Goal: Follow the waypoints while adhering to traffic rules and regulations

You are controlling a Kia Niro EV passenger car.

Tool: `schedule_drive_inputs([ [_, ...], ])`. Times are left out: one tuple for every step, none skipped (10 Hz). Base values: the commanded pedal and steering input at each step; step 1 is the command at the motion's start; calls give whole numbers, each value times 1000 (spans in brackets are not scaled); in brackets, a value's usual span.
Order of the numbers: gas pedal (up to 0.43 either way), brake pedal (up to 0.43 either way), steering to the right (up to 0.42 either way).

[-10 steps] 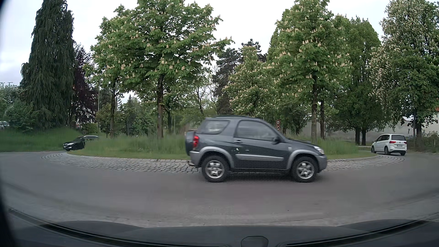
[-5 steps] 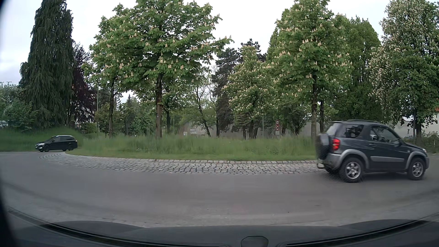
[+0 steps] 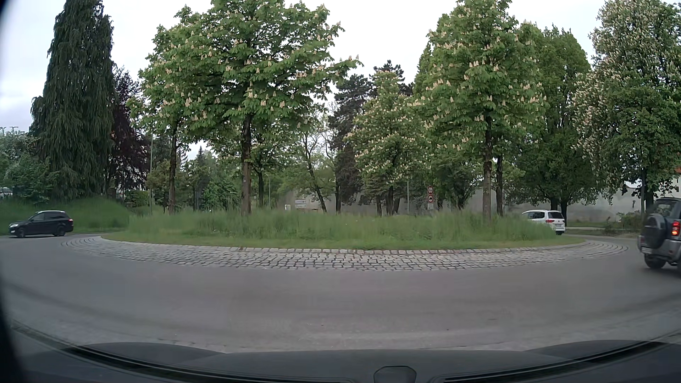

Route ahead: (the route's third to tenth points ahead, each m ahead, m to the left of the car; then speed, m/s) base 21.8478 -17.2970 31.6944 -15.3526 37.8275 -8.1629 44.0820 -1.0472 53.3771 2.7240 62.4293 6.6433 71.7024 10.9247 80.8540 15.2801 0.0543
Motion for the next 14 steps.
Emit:
schedule_drive_inputs([
  [0, 177, 91],
  [0, 177, 92],
  [0, 177, 92],
  [0, 177, 91],
  [0, 177, 92],
  [0, 177, 92],
  [0, 177, 91],
  [0, 177, 91],
  [0, 177, 91],
  [0, 177, 92],
  [0, 177, 91],
  [0, 177, 91],
  [0, 183, 92],
  [0, 177, 91],
])
